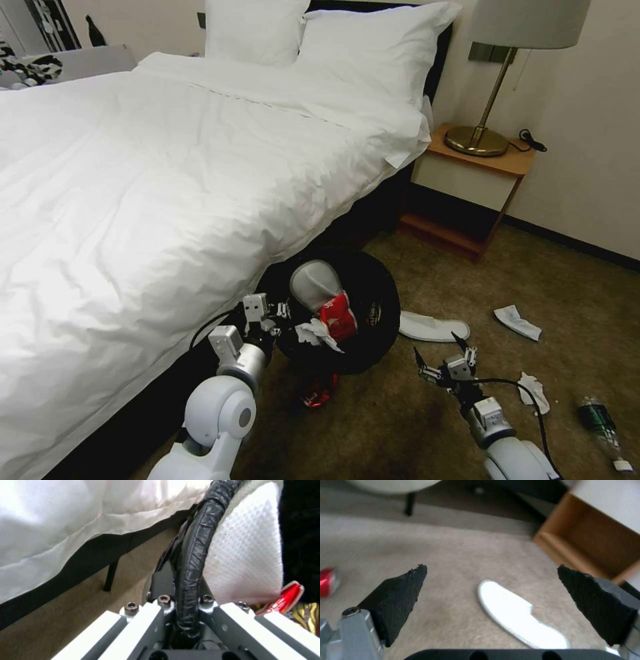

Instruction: Pick up the trash bin, then pick up the garbage on the floor and place it into the trash bin.

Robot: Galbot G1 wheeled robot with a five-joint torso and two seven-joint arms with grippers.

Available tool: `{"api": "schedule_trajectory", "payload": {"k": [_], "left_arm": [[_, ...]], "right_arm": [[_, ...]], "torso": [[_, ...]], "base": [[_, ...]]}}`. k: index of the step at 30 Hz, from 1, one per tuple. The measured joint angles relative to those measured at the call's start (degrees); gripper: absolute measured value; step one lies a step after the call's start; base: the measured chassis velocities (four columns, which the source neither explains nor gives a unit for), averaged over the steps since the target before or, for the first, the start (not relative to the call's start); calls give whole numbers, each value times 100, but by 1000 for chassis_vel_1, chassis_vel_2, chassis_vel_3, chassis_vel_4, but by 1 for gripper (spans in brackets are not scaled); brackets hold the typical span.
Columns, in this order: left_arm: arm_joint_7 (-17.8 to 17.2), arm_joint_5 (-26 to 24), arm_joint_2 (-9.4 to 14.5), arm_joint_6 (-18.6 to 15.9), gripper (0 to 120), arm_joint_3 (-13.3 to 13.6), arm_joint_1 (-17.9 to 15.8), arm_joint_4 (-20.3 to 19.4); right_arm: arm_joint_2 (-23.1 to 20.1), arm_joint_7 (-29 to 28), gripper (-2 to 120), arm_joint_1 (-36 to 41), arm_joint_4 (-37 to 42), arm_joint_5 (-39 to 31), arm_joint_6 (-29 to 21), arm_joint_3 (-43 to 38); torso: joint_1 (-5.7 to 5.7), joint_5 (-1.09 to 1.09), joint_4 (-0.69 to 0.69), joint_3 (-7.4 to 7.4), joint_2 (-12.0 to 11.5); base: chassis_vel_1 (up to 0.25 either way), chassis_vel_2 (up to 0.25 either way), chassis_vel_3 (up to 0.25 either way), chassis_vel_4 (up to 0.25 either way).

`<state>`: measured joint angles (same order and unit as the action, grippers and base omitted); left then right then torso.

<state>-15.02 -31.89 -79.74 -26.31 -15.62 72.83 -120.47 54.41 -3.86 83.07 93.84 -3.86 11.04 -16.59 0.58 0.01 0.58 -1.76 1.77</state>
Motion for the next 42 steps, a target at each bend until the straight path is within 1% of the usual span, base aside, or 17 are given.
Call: {"api": "schedule_trajectory", "payload": {"k": [2,5,6,7,9,16,17,18,19,20,22,23,25,27,29,37,42], "left_arm": [[-183,-187,40,-259,1,-5,-82,-86],[-254,-268,54,-360,1,-6,-111,-112],[-436,-476,75,-597,1,-11,-189,-148],[-436,-476,75,-597,1,-11,-189,-148],[-668,-810,99,-936,1,-2,-332,-194],[-746,-910,67,-1045,1,21,-508,-154],[-749,-914,40,-1053,1,21,-579,-133],[-749,-916,24,-1056,1,19,-614,-130],[-746,-926,-5,-1067,1,18,-674,-128],[-746,-926,-5,-1067,1,18,-674,-128],[-741,-927,-49,-1068,1,8,-738,-100],[-720,-921,-103,-1068,1,3,-796,-50],[-711,-911,-130,-1065,1,2,-821,-23],[-699,-886,-214,-1049,1,-7,-880,20],[-695,-880,-250,-1044,1,-21,-889,24],[-711,-887,-321,-1062,1,-26,-835,58],[-833,-1082,-332,-1260,1,-6,-764,-37]], "right_arm": [[-102,94,100,-112,-85,68,24,180],[-135,139,100,-160,-115,87,27,250],[-195,267,100,-268,-175,111,32,388],[-195,267,100,-268,-175,111,32,388],[-284,628,100,-601,-342,110,57,772],[-441,1059,100,-1117,-543,81,49,1408],[-513,1366,100,-1356,-550,67,-40,1642],[-545,1400,100,-1484,-542,-61,-114,1806],[-583,1278,100,-1716,-474,-545,-318,2180],[-583,1278,100,-1716,-474,-545,-318,2180],[-594,1157,100,-2008,-423,-1039,-544,2581],[-604,1266,100,-2326,-469,-1134,-616,2948],[-640,1326,100,-2519,-515,-1199,-636,3188],[-757,1403,100,-2964,-546,-1758,-803,3813],[-802,1537,100,-3144,-576,-1920,-848,4016],[-912,2141,100,-3975,-737,-1828,-878,4705],[-953,2423,100,-4419,-788,-1818,-980,5077]], "torso": [[0,0,-1,1,0],[0,0,-1,0,0],[0,0,-2,0,0],[0,0,-2,0,0],[0,-1,-2,0,0],[0,-1,-2,0,0],[0,-1,-1,0,0],[0,-2,-1,0,0],[0,-1,-1,0,0],[0,-1,-1,0,0],[0,-1,-2,0,0],[0,-1,-2,0,0],[0,-1,-2,0,0],[0,-1,-2,0,0],[0,-1,-1,0,0],[0,-1,0,0,0],[1,0,-2,0,-1]], "base": [[0,0,0,0],[0,0,0,0],[0,0,0,0],[0,0,0,0],[0,0,0,0],[0,0,0,0],[0,0,0,0],[0,0,0,0],[0,0,0,0],[0,0,0,0],[0,0,0,0],[0,0,0,0],[0,0,0,0],[0,0,0,0],[0,0,0,0],[0,0,0,0],[0,0,0,0]]}}
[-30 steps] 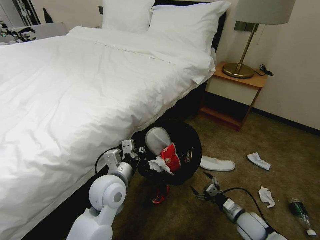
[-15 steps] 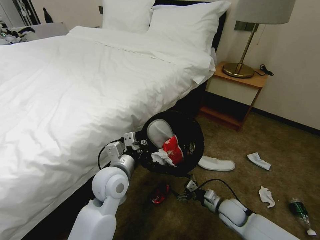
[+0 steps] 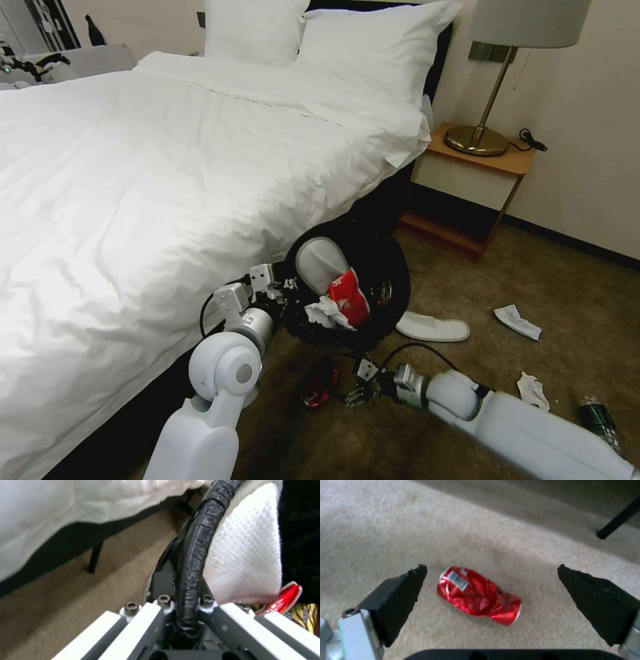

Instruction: Pick up the trash bin, then pick up the garbage on the floor and place it into the trash bin.

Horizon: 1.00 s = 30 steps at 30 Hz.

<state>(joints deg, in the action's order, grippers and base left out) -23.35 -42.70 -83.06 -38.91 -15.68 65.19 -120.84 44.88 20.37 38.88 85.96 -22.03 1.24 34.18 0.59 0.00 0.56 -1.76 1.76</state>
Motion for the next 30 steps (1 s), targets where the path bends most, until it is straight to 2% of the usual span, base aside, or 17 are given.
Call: {"api": "schedule_trajectory", "payload": {"k": [5,9,16,24,30], "left_arm": [[-196,-241,29,-309,1,-1,141,-123],[-241,-265,39,-315,1,-5,180,-144],[-402,-361,84,-316,1,15,232,-203],[-456,-376,49,-323,1,18,237,-216],[-461,-402,57,-344,1,-3,226,-235]], "right_arm": [[-118,80,100,-317,-60,11,26,332],[-136,80,100,-361,-89,136,83,356],[-133,323,100,-482,-138,1013,224,432],[29,397,100,-603,-287,1227,276,579],[226,682,100,-730,-518,1504,412,735]], "torso": [[0,-1,1,0,0],[0,-1,1,0,0],[0,-1,1,0,0],[0,-1,0,0,0],[0,0,0,0,0]], "base": [[0,0,0,0],[0,0,0,0],[0,0,0,0],[0,0,0,0],[0,0,0,0]]}}
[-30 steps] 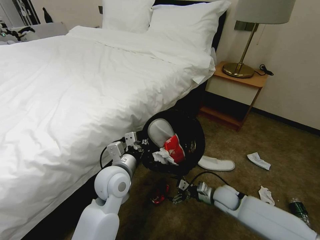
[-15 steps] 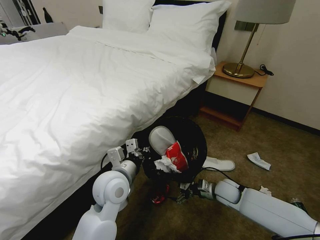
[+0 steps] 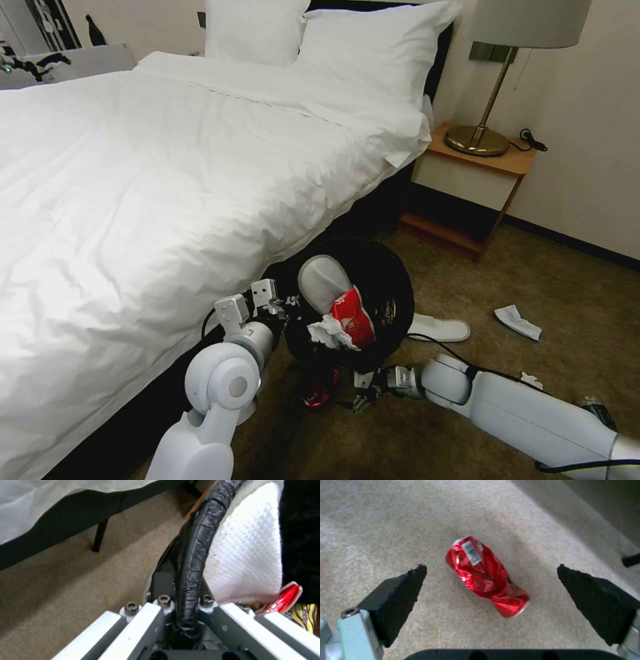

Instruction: Pick up the trash bin, then pick up the garbage on the floor and place it into the trash bin.

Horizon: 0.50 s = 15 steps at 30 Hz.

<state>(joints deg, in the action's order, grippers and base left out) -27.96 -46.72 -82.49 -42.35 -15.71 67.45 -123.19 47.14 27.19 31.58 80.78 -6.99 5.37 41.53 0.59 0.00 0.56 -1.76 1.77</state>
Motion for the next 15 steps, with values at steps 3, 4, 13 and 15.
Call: {"api": "schedule_trajectory", "payload": {"k": [3,4,13,15], "left_arm": [[7,2,2,0,1,-4,15,-7],[18,10,2,0,1,-3,31,-15],[75,12,-14,9,1,-66,114,-126],[74,12,0,10,1,-90,138,-137]], "right_arm": [[51,45,100,-37,-103,21,50,30],[83,90,100,-59,-168,44,70,40],[277,298,100,-77,-739,148,242,60],[302,319,100,-46,-871,195,288,36]], "torso": [[0,0,0,0,0],[0,0,0,0,0],[0,-1,0,0,0],[0,0,0,0,0]], "base": [[0,0,0,0],[0,0,0,0],[0,0,0,0],[0,0,0,0]]}}
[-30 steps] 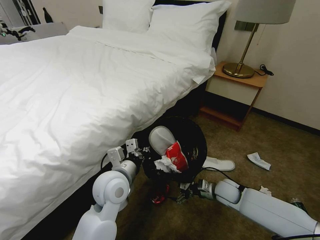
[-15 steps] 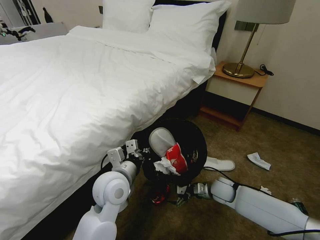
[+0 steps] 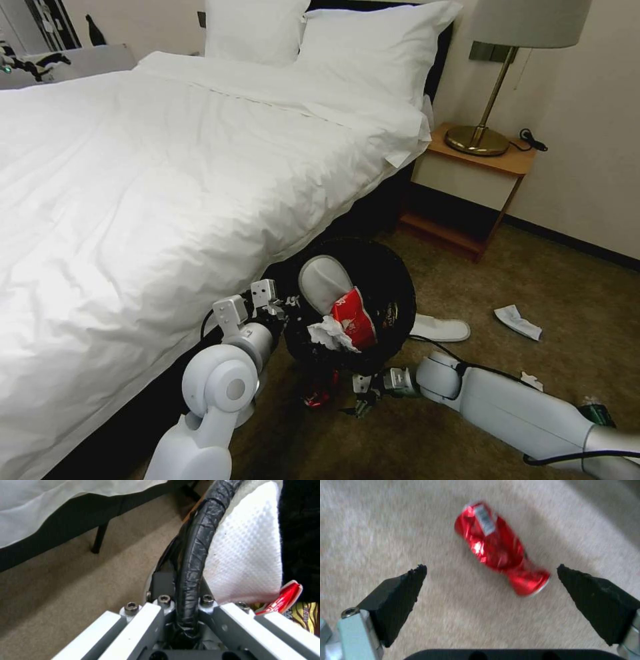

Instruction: Pick up the trash bin, then pick up the garbage on the floor and place it into the trash bin.

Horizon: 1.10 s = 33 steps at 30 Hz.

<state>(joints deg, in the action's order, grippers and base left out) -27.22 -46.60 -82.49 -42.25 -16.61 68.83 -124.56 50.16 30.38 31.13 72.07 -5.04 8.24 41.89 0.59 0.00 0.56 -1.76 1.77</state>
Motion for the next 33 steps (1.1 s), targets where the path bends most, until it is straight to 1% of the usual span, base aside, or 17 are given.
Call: {"api": "schedule_trajectory", "payload": {"k": [8,11,16,20,27,33], "left_arm": [[0,19,12,4,1,-10,73,-54],[15,41,16,6,1,1,94,-54],[31,77,25,9,1,-5,104,-42],[38,80,25,10,1,-8,86,-24],[64,102,10,13,1,-12,63,38],[76,130,-4,13,1,-5,69,36]], "right_arm": [[79,98,100,97,-516,240,151,-245],[143,148,100,58,-911,377,293,-350],[151,211,100,-78,-1108,417,362,-362],[148,260,100,-151,-1135,431,377,-362],[98,398,100,-377,-932,447,334,-308],[115,345,100,-552,-853,305,203,-197]], "torso": [[0,0,1,0,0],[0,0,1,0,0],[0,0,0,0,0],[0,0,1,0,0],[0,0,0,0,0],[0,0,0,0,0]], "base": [[0,0,0,0],[0,0,0,0],[0,0,0,0],[0,0,0,0],[0,0,0,0],[0,0,0,0]]}}
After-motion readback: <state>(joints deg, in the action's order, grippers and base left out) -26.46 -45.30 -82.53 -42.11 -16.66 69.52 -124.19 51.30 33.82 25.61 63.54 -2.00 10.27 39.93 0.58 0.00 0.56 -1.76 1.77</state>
